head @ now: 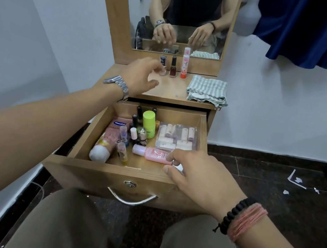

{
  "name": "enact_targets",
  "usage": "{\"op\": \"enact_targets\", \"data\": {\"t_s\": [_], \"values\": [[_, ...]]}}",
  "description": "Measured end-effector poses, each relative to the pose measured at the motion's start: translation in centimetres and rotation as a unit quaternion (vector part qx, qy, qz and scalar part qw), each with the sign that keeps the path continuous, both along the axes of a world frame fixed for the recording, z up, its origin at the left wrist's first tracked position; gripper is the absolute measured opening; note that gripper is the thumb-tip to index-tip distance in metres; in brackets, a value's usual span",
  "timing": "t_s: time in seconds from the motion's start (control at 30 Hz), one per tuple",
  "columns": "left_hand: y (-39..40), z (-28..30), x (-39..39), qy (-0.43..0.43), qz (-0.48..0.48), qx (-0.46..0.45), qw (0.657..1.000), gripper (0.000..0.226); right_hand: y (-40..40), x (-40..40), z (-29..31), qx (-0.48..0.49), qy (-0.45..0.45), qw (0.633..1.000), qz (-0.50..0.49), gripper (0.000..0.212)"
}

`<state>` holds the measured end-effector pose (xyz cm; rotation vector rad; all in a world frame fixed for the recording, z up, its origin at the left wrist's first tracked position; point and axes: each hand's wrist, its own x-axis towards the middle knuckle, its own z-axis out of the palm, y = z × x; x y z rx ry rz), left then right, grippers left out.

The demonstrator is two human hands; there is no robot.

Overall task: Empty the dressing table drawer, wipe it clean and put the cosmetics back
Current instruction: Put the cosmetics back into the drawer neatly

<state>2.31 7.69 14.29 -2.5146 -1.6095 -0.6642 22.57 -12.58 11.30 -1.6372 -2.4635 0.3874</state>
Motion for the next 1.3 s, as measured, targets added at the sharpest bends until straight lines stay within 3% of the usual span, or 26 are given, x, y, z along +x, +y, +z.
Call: {"op": "enact_targets", "data": {"t_s": [0.17, 0.37, 0.57, 0.7, 0.87, 1.1, 1.3], "values": [[4.3, 0.5, 1.3, -0.024, 0.073, -0.01, 0.997, 0.062, -0.2, -0.3, -0.1, 0.013, 0.01, 1.0, 0.016, 0.027], [8.7, 0.6, 1.7, 0.036, 0.111, -0.071, 0.991, 0.076, -0.3, -0.4, -0.4, 0.028, 0.027, 0.999, 0.028, 0.03], [9.6, 0.2, 2.1, 0.079, 0.089, -0.037, 0.992, 0.039, -0.3, -0.3, -0.4, 0.032, 0.056, 0.997, 0.036, 0.037], [9.2, 0.5, 2.2, 0.046, 0.105, -0.024, 0.993, 0.043, -0.2, -0.2, -0.5, 0.034, 0.048, 0.998, 0.037, 0.036], [8.4, 0.6, 1.4, -0.005, 0.097, -0.012, 0.995, 0.026, 0.0, -0.1, -0.9, 0.023, 0.026, 0.999, 0.023, 0.032], [4.4, 1.2, 0.5, -0.059, 0.059, 0.047, 0.995, 0.021, 0.4, 0.2, -1.3, 0.026, 0.002, 1.0, 0.001, 0.029], [-1.2, 1.4, -1.0, -0.063, -0.002, 0.043, 0.997, 0.02, 0.3, 0.1, -1.0, 0.03, -0.001, 0.999, -0.011, 0.028]]}}
